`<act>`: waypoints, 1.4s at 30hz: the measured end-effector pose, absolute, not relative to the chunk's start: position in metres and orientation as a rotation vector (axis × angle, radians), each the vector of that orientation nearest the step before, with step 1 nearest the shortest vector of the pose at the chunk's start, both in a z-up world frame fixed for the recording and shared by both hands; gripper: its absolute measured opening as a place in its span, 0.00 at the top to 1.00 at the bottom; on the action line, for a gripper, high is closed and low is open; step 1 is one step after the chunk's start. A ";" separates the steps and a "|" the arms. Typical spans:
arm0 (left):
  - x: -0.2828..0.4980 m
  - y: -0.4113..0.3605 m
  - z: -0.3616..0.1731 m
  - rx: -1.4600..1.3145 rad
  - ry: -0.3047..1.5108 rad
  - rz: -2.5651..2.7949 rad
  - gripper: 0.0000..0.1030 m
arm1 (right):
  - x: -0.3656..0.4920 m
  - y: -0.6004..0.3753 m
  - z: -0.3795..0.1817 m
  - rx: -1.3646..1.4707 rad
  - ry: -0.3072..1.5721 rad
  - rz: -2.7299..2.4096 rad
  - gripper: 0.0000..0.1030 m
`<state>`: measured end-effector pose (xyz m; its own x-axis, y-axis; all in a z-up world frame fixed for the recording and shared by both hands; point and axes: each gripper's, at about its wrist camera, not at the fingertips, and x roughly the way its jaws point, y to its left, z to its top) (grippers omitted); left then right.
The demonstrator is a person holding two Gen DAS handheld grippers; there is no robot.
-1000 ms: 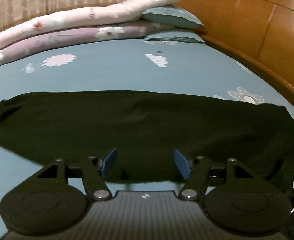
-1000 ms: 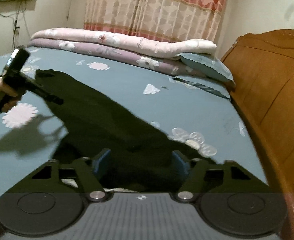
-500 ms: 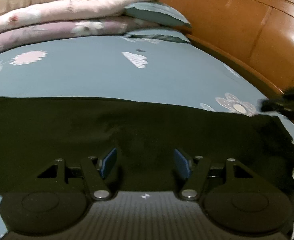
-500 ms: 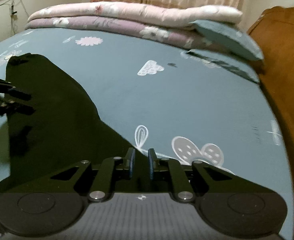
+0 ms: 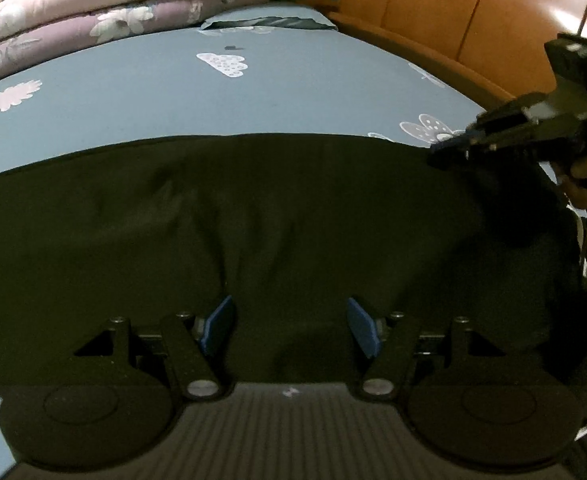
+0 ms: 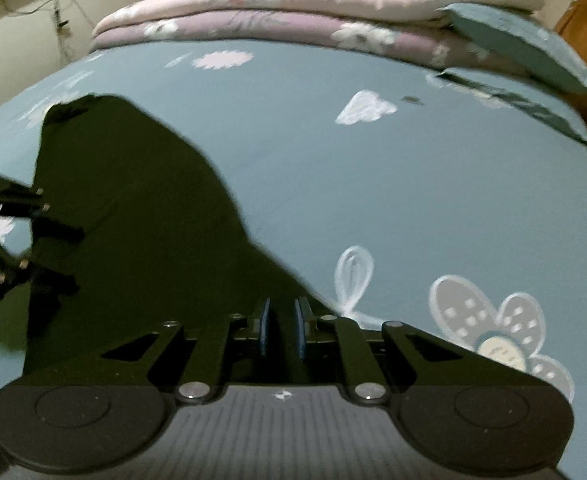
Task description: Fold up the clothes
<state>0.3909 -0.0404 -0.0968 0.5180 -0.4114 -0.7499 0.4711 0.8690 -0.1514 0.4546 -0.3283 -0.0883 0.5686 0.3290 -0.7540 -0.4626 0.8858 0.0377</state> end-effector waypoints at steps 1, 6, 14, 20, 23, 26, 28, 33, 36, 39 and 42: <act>0.392 -0.041 -0.095 0.072 0.881 -0.532 0.38 | 0.452 -0.326 -0.091 -0.170 0.858 0.482 0.85; 0.400 -0.054 -0.079 0.034 0.812 -0.588 0.38 | 0.441 -0.317 -0.107 -0.145 0.908 0.531 0.85; 0.431 -0.106 -0.065 -0.012 0.664 -0.692 0.38 | 0.419 -0.324 -0.118 0.116 0.969 0.626 0.84; 0.478 -0.154 -0.070 -0.029 0.643 -0.739 0.37 | 0.405 -0.321 -0.118 0.147 0.973 0.658 0.84; 0.500 -0.176 -0.079 -0.038 0.714 -0.795 0.38 | 0.399 -0.323 -0.112 0.119 0.959 0.646 0.84; 0.509 -0.190 -0.090 -0.039 0.798 -0.868 0.39 | 0.385 -0.331 -0.096 0.037 0.916 0.609 0.80; 0.504 -0.192 -0.096 -0.039 0.826 -0.928 0.40 | 0.376 -0.342 -0.081 0.000 0.879 0.573 0.79; 0.464 -0.185 -0.096 0.053 0.757 -1.025 0.40 | 0.374 -0.380 -0.050 -0.039 0.780 0.461 0.79; 0.446 -0.181 -0.097 0.105 0.749 -1.061 0.40 | 0.396 -0.401 -0.040 -0.018 0.737 0.396 0.79; 0.433 -0.176 -0.099 0.128 0.745 -1.070 0.40 | 0.435 -0.411 -0.047 -0.027 0.738 0.344 0.79; 0.422 -0.167 -0.094 0.107 0.719 -1.060 0.40 | 0.467 -0.403 -0.068 -0.032 0.785 0.381 0.79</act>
<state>0.4224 -0.1665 -0.0944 0.2867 -0.7580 -0.5858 0.8248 0.5064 -0.2516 0.4666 -0.4026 -0.0679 0.6425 0.3230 -0.6949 -0.3463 0.9313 0.1127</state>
